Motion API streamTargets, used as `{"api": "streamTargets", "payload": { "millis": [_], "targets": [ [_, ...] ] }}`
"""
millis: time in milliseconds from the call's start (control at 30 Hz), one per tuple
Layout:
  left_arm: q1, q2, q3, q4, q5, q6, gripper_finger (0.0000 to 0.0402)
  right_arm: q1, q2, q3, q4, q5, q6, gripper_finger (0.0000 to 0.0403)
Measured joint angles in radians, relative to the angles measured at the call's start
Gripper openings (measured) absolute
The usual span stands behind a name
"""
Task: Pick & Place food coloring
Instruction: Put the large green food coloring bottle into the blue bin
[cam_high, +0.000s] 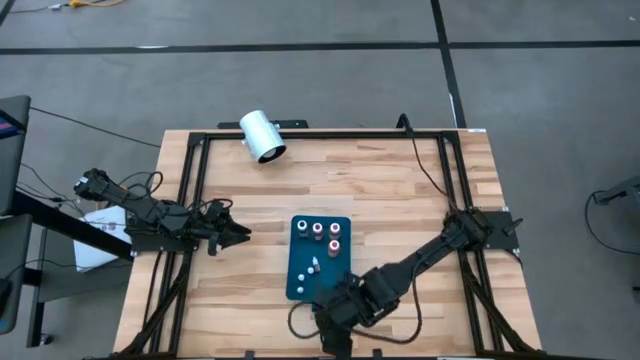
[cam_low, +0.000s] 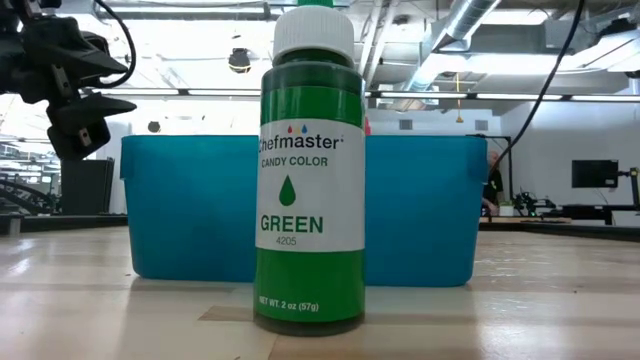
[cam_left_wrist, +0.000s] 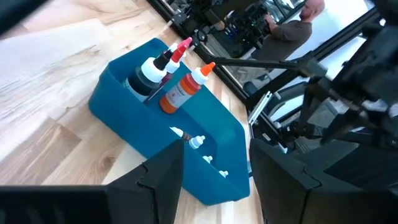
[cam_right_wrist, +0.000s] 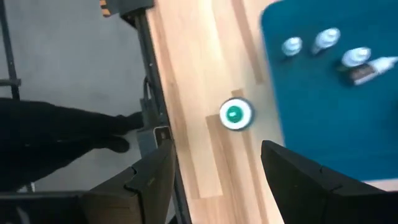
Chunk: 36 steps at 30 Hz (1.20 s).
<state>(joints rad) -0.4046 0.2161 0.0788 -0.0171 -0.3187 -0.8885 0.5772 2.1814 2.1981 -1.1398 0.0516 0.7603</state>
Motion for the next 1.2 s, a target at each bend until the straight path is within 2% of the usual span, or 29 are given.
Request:
{"api": "streamTargets", "payload": {
  "millis": [200, 533, 667, 800, 1200],
  "targets": [
    [0.000, 0.000, 0.000, -0.001, 0.000, -0.007, 0.0174, 0.021, 0.002, -0.115, 0.058, 0.060, -0.021, 0.0225],
    [0.000, 0.000, 0.000, -0.037, -0.001, -0.007, 0.0174, -0.003, 0.001, -0.234, 0.223, 0.057, -0.047, 0.0225],
    [0.001, 0.000, 0.000, -0.068, -0.001, -0.002, 0.0174, -0.003, 0.000, -0.242, 0.256, 0.070, -0.062, 0.0225],
    [0.001, 0.000, 0.000, -0.072, -0.001, 0.058, 0.0174, -0.012, 0.000, -0.242, 0.252, 0.095, -0.072, 0.0225],
    [0.001, 0.000, 0.000, -0.072, -0.006, 0.233, 0.0174, -0.023, 0.000, -0.242, 0.248, 0.082, -0.106, 0.0225]
  ]
}}
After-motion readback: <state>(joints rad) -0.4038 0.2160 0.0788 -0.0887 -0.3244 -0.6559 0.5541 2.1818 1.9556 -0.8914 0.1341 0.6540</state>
